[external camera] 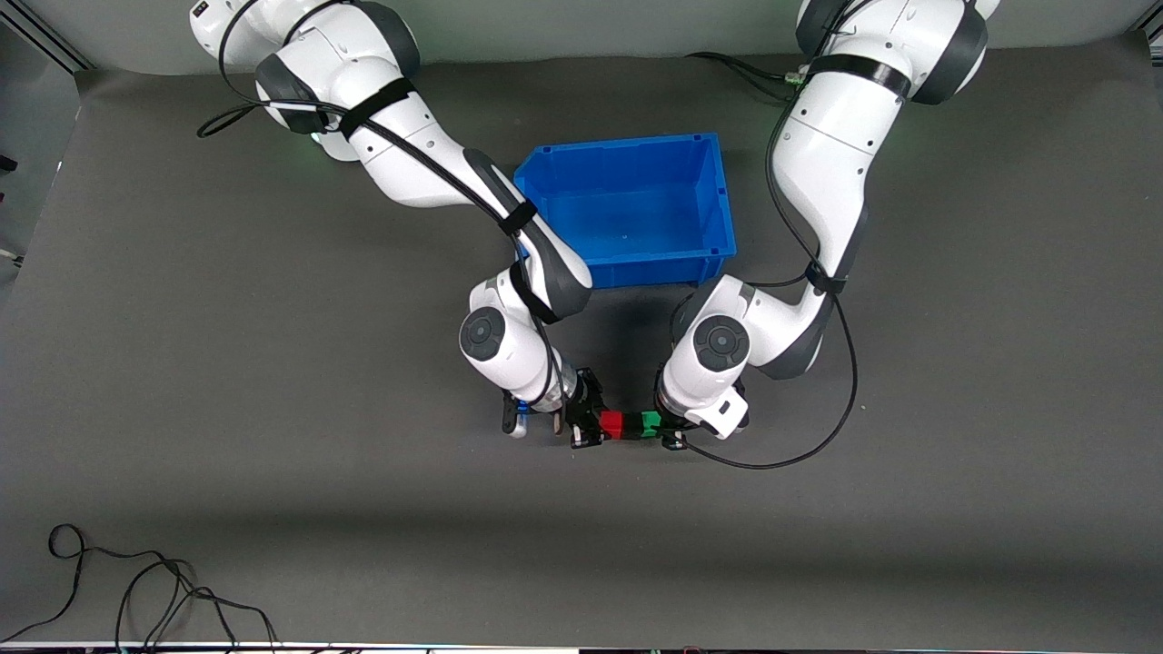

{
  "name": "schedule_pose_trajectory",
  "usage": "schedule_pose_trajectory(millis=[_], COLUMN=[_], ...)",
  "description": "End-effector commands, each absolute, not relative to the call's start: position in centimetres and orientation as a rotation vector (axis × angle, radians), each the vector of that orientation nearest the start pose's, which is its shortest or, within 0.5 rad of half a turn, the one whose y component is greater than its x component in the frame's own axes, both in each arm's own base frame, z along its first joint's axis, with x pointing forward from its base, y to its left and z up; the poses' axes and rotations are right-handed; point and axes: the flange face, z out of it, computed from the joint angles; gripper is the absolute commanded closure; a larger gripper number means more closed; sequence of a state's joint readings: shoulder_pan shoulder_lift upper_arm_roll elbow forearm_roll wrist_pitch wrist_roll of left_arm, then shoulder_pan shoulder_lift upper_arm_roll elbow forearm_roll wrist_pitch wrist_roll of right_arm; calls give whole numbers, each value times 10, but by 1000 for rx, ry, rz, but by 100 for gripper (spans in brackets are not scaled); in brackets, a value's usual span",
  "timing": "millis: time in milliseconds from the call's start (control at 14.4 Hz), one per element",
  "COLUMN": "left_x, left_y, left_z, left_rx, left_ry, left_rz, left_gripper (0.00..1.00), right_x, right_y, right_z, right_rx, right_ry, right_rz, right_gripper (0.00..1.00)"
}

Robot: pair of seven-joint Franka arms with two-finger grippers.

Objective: Attach green and red cubes to black cube
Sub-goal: 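Press the red and green cubes against opposite sides of the black cube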

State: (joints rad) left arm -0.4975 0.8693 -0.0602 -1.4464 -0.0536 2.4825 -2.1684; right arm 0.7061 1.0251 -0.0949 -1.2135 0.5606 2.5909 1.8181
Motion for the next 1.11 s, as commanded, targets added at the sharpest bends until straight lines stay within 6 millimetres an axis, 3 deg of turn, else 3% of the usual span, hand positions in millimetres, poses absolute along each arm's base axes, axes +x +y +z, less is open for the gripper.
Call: schedule_pose_trajectory(millis=[0,763,833,971,1041], left_x=[630,634,634,634,634], left_y=[-394,-394,-394,-394,-394], left_z=[187,199,199,198,198], left_rx=[1987,1976,1976,1978,1977], left_ry=[2185,2182,2182,2179,2178], left_rz=[-54,-51,-51,-48,-48], left_gripper=[78,80,77,59,47], right_x=[633,621,621,622,622], right_y=[473,481,481,481,480], right_z=[188,168,169,169,171], right_rx=[-1862,-1928,-1924,-1922,-1918], right_ry=[1920,1905,1906,1906,1908], right_rz=[233,216,218,218,219], right_gripper=[100,100,100,95,85])
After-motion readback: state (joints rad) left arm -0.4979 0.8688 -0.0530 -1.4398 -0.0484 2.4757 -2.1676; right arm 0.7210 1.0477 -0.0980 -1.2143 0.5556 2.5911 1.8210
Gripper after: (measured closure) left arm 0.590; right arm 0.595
